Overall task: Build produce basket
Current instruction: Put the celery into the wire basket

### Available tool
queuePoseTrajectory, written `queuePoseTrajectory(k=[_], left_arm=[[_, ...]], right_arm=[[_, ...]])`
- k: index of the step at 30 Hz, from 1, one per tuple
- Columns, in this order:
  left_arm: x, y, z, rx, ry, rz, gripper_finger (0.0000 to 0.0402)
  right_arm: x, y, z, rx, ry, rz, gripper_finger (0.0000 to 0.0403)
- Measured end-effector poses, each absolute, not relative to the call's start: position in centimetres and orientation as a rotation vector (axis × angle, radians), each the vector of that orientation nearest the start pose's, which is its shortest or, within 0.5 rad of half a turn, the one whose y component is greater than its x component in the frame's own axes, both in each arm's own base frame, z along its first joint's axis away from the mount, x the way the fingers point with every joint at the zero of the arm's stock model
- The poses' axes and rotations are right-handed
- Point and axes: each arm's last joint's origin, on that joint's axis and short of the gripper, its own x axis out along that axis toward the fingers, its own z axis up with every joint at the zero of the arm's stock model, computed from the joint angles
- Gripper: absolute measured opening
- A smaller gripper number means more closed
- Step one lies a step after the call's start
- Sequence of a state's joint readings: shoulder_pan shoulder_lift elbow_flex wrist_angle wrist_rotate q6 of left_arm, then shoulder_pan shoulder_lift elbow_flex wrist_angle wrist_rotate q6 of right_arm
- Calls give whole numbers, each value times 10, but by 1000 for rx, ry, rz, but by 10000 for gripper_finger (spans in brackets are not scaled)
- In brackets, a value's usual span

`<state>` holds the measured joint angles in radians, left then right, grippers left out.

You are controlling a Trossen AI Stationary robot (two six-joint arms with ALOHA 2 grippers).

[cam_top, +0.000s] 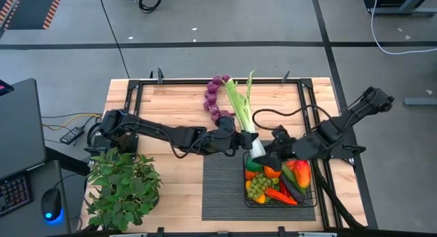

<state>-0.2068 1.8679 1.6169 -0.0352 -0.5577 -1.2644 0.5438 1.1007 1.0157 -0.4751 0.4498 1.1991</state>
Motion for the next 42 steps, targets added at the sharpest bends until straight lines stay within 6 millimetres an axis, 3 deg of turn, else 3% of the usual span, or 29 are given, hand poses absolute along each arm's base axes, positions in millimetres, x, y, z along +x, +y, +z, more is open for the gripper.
queuePoseTrajectory(k=[11, 23, 29, 33, 37, 42], left_arm=[[433, -75, 328, -1145, 27, 423, 163], [434, -77, 327, -1095, 112, 340, 178], [435, -71, 326, -991, 266, 147, 210], [434, -65, 328, -946, 393, -73, 226], [432, -61, 326, -949, 517, -230, 227], [426, -52, 316, -950, 703, -344, 219]], right_arm=[[219, 101, 319, 894, 499, -241, 338], [207, 101, 322, 911, 669, -74, 151], [196, 103, 321, 927, 790, -13, 147], [186, 105, 323, 950, 863, 45, 142], [171, 110, 314, 951, 1055, 46, 142], [158, 111, 311, 948, 1110, -21, 139]])
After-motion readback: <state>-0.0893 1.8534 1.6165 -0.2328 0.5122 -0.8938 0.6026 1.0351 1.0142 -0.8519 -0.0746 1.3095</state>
